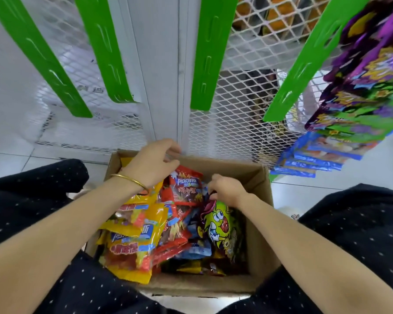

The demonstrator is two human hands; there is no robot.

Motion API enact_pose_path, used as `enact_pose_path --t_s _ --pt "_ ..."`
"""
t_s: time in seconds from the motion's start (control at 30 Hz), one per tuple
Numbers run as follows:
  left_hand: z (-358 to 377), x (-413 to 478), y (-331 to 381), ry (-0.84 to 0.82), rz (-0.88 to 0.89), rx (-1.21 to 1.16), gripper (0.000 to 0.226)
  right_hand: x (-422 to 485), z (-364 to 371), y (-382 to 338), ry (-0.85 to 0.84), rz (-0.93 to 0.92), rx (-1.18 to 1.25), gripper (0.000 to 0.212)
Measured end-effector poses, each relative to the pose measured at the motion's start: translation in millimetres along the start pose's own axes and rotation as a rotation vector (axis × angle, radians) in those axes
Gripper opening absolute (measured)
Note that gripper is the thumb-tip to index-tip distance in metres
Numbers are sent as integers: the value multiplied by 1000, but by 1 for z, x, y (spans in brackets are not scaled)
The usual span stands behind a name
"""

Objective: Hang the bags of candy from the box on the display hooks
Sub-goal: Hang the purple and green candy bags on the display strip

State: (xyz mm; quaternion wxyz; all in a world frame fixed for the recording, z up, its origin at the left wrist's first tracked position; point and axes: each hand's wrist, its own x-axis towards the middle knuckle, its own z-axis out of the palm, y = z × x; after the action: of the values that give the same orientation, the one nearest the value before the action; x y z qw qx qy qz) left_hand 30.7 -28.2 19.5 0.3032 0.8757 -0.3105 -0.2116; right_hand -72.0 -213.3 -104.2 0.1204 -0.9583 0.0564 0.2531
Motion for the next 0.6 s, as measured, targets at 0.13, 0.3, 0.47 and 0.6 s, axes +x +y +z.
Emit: enact_pose_path --t_s 0.13,0.3,0.47,0.6 --pt "12 -7 10 -155 15 -50 28 -26 -55 13 -99 -20 95 29" --pt "33 -26 41 -365 106 -62 47 -89 -122 9 114 -82 285 19" --pt "8 -24 96 -93 291 17 21 -152 -168 6 442 -92 462 16" --pt "-48 -26 158 17 438 31 12 -203 -214 3 679 -104 540 15"
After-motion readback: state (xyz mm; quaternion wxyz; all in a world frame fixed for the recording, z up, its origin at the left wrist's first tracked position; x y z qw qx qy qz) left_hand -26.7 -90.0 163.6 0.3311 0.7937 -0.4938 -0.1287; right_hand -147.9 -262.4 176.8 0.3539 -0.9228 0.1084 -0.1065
